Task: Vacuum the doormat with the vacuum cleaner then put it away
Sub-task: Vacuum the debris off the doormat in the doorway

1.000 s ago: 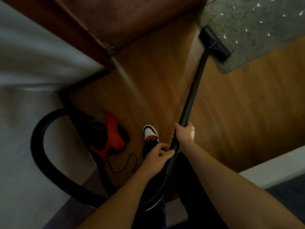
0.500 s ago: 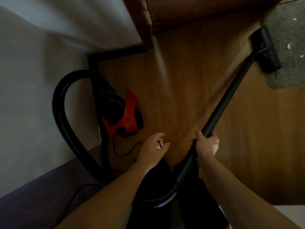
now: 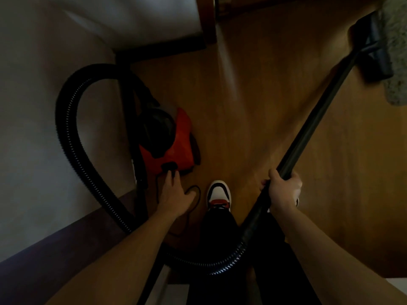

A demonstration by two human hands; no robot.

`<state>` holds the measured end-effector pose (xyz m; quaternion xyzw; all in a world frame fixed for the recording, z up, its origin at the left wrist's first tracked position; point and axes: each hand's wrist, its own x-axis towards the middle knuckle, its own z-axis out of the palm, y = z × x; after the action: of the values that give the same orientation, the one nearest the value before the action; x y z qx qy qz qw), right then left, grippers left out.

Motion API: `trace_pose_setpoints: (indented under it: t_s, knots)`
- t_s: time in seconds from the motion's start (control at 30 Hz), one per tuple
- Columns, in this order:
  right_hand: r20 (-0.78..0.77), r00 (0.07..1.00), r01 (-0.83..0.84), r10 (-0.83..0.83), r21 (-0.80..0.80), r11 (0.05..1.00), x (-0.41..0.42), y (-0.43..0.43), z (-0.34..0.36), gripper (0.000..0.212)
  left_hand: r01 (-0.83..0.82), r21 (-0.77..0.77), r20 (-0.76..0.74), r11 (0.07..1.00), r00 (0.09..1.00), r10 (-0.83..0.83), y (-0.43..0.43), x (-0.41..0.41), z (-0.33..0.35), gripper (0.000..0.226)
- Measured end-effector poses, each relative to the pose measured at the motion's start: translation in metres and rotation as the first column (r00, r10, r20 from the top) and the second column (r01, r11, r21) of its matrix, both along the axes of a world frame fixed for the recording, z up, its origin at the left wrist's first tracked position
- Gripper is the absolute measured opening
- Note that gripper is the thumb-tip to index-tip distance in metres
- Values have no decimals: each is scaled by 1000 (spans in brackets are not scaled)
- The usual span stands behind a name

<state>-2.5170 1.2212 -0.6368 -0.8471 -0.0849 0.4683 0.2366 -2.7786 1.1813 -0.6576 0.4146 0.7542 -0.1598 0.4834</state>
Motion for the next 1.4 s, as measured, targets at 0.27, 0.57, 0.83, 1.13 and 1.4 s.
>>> trace_pose_setpoints:
  t_s: [0.27,0.57,0.83,1.13,1.4]
  knots:
    - [-17,1000,-3,5,63,998,-8,-14,-26,23,351,42,-131,935,930,-343,-10,-11,-36,102]
    - [-9,1000,-5,5,52,999,-10,-15,-39,26,231,55,-162,971,962,-220,-18,-10,-57,99]
    - [-21,1000,-9,10,47,999,-10,-13,-37,30,243,89,-202,966,954,-221,-21,-8,-59,101]
    - [-27,999,-21,22,46,999,-4,-17,-37,25,254,107,-208,961,951,-229,-19,-12,-69,104]
    - [-38,999,-11,13,45,999,-2,-18,-34,25,265,66,-195,962,949,-248,-18,-12,-64,107]
